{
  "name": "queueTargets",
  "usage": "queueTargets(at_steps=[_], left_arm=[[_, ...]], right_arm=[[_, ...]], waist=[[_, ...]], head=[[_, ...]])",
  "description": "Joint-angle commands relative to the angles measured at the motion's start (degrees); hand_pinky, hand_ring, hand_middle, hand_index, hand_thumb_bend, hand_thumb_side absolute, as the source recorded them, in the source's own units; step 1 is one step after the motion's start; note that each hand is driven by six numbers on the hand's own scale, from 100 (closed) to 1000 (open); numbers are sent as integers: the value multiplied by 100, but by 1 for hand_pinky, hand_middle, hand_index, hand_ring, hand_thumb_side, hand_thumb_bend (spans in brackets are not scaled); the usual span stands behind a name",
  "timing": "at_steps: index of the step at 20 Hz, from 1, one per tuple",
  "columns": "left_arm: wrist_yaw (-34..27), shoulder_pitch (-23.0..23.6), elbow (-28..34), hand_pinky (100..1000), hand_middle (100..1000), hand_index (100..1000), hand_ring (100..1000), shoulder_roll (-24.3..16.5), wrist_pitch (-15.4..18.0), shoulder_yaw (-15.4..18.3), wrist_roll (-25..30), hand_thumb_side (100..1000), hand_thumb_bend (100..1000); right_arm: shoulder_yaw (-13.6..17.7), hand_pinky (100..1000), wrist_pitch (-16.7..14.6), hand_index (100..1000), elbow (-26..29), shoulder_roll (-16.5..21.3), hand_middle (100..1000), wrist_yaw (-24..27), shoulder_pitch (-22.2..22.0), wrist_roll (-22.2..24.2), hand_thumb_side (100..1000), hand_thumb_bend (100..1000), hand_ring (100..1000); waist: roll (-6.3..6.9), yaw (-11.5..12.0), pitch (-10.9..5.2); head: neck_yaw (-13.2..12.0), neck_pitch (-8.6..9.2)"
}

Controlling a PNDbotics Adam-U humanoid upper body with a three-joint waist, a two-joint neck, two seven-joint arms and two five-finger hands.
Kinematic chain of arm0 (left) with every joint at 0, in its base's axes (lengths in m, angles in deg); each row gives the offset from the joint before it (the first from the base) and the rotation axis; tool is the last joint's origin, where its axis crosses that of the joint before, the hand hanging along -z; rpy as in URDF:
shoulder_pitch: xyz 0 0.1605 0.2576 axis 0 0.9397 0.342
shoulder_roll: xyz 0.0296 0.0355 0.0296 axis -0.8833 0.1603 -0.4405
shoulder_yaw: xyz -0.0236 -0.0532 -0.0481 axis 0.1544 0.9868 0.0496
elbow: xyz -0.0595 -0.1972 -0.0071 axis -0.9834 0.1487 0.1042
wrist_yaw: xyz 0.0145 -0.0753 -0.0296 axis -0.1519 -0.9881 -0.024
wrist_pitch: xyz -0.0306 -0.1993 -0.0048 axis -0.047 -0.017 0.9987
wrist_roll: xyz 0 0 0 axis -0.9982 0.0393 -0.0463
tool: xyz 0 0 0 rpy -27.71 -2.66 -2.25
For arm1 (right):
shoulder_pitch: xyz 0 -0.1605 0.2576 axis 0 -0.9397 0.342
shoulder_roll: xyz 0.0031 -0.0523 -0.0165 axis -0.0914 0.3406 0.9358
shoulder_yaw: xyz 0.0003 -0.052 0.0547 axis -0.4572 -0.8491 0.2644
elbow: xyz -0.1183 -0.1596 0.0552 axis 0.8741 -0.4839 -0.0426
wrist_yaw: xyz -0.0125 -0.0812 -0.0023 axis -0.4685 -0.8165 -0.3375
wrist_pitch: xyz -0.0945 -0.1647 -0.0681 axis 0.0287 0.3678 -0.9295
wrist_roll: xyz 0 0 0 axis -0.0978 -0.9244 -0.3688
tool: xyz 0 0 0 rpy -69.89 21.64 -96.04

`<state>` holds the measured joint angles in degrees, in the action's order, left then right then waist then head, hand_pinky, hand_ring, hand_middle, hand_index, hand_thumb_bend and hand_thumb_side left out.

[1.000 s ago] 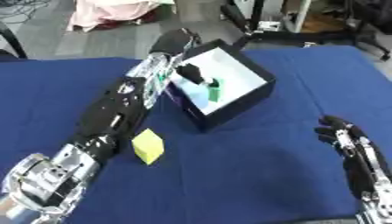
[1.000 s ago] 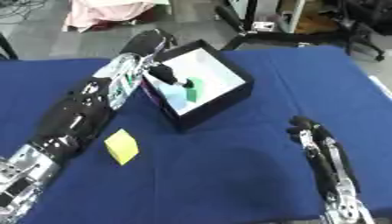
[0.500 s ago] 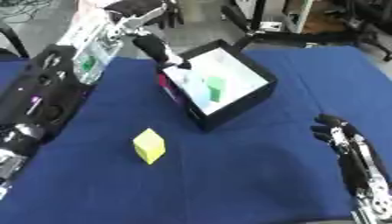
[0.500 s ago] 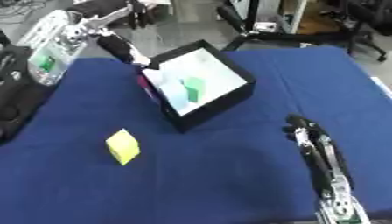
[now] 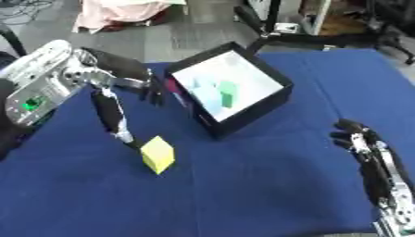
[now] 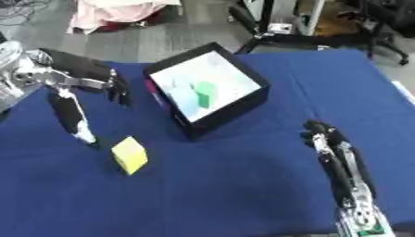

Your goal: Pick up objects on the table and place them in the box.

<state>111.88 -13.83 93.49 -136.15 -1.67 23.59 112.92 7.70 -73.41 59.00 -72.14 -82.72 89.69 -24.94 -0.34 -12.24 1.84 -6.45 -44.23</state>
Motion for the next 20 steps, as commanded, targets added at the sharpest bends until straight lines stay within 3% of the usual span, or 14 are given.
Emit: queueTargets(at_steps=[1,7,12,20], left_arm=[[-42,-24,-153,788,684,810,682,-176,167,-180,25,315,612],[25,37,-498,791,684,809,683,-41,439,-305,26,278,584],[176,52,-406,793,714,835,702,109,324,-21,-82,281,604],[258,91,-486,802,733,853,719,344,437,-194,-6,266,592]], right_arm=[[23,805,-9,792,60,118,748,-30,48,3,745,100,762],[23,805,-8,792,63,115,748,-29,53,0,746,100,762],[30,805,-7,792,64,110,748,-27,46,-8,746,100,762],[24,805,-7,791,65,105,747,-21,48,-1,746,100,762]], waist=[[80,-15,-126],[77,-21,-122],[61,0,-117],[47,-14,-111]], head=[[-7,11],[4,11],[35,11],[27,11]])
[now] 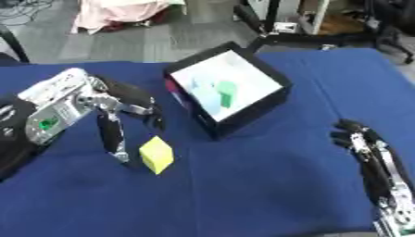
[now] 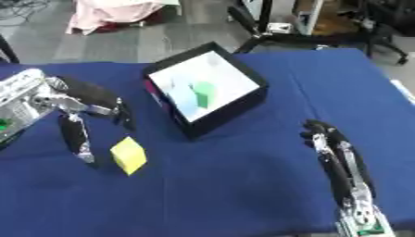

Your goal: Pick up objects on the table and place them in the box.

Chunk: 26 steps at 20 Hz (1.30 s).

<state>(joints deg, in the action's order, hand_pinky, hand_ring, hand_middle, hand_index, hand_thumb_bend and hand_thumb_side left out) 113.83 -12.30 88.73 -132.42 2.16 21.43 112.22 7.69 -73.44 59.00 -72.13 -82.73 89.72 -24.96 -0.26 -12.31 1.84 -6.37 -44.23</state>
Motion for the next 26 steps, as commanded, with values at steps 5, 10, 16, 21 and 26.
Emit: queueTargets(at_steps=[5,10,16,21,26], left_arm=[[347,-39,-156,797,730,858,714,62,161,21,55,272,585],[766,-25,-234,791,734,864,713,177,233,58,-283,285,571],[1320,65,-424,792,732,865,710,349,388,-4,-751,287,567],[1554,115,-617,778,705,848,684,442,495,-12,-954,275,553],[1613,133,-802,712,545,714,542,528,532,61,-1194,266,497]], right_arm=[[23,805,-3,791,65,101,748,-19,46,0,746,100,762],[28,805,-3,791,67,97,748,-18,49,-2,746,100,762],[29,805,-1,791,70,89,748,-18,56,-5,747,100,762],[31,806,1,791,70,83,748,-19,59,-6,747,100,762],[31,805,4,791,69,79,748,-21,58,-5,747,100,762]], waist=[[36,-8,-108],[26,-10,-102],[19,-21,-91],[13,-26,-90],[5,-24,-91]], head=[[32,11],[40,11],[40,11],[45,11],[48,11]])
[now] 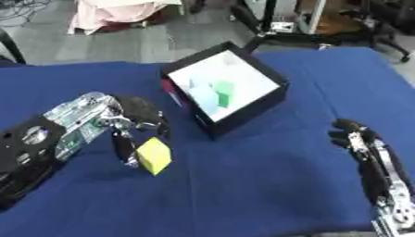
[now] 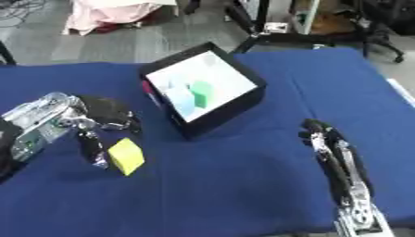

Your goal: Pick up objects on the table and place them in the box.

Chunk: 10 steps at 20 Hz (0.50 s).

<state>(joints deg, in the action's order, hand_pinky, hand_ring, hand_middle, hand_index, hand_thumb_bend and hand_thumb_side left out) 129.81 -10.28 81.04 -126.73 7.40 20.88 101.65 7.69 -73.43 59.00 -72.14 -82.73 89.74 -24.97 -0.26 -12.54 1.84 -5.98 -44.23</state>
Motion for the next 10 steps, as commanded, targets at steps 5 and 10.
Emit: queueTargets(at_steps=[5,10], left_arm=[[-432,-225,147,631,358,522,373,-20,-270,367,-421,290,425],[-708,-887,922,645,382,544,399,-11,-808,771,-343,330,436]], right_arm=[[33,805,6,791,63,81,748,-19,40,-5,749,100,762],[32,805,8,791,54,83,748,-15,12,-7,750,100,762]], waist=[[-1,17,-103],[-6,36,-138]], head=[[7,11],[15,11]])
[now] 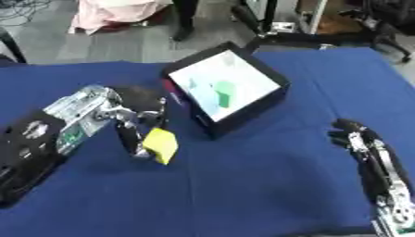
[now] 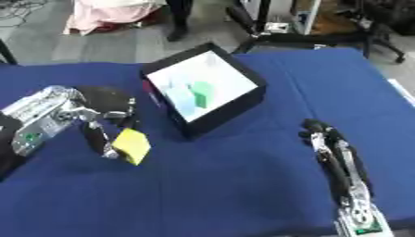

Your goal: Pick up objects on the table and place them in the box.

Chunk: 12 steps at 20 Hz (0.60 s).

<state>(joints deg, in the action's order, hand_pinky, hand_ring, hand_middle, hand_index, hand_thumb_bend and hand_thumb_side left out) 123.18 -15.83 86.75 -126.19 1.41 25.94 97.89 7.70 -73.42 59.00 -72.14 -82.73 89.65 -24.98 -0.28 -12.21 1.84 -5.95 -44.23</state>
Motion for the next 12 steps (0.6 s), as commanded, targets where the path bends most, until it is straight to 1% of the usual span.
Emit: queueTargets(at_steps=[1,2,3,5,7,8,10,11,12], left_arm=[[44,-493,336,646,385,546,407,11,-281,331,64,331,436],[125,-646,229,647,394,550,411,128,-364,381,80,390,362],[219,-797,35,647,395,551,412,293,-441,417,73,334,442],[489,-1068,-521,650,410,567,426,717,-530,466,-4,341,457],[935,-1285,-1249,654,420,578,435,1246,-557,577,-198,346,470],[1153,-1355,-1596,655,422,579,437,1475,-544,655,-343,353,482],[1653,-1477,-2343,660,426,582,441,2012,-662,916,-766,388,518],[1931,-1525,-2689,661,427,584,442,2244,-760,1054,-1028,413,531],[2207,-1560,-2994,664,431,588,446,2440,-865,1179,-1300,453,563]], right_arm=[[30,805,7,791,52,80,748,-15,16,-4,750,100,762],[27,805,6,791,51,77,748,-14,13,-1,748,100,762],[25,805,7,791,49,73,748,-13,10,1,750,100,762],[18,805,7,791,47,62,748,-9,7,5,750,100,762],[1,805,8,791,44,45,748,-2,10,21,751,100,762],[-5,805,7,791,43,39,748,2,11,28,752,100,762],[-27,805,10,791,42,20,748,10,20,46,752,100,762],[-39,805,10,791,43,8,748,17,29,58,753,100,762],[-51,805,10,791,45,-4,748,23,38,69,753,100,762]], waist=[[-7,5,-146],[-10,2,-154],[-15,-2,-161],[-25,-23,-169],[-40,-56,-168],[-47,-67,-167],[-65,-116,-156],[-74,-147,-150],[-82,-177,-142]], head=[[14,11],[16,11],[17,11],[4,11],[-25,11],[-34,11],[-66,11],[-86,11],[-109,11]])
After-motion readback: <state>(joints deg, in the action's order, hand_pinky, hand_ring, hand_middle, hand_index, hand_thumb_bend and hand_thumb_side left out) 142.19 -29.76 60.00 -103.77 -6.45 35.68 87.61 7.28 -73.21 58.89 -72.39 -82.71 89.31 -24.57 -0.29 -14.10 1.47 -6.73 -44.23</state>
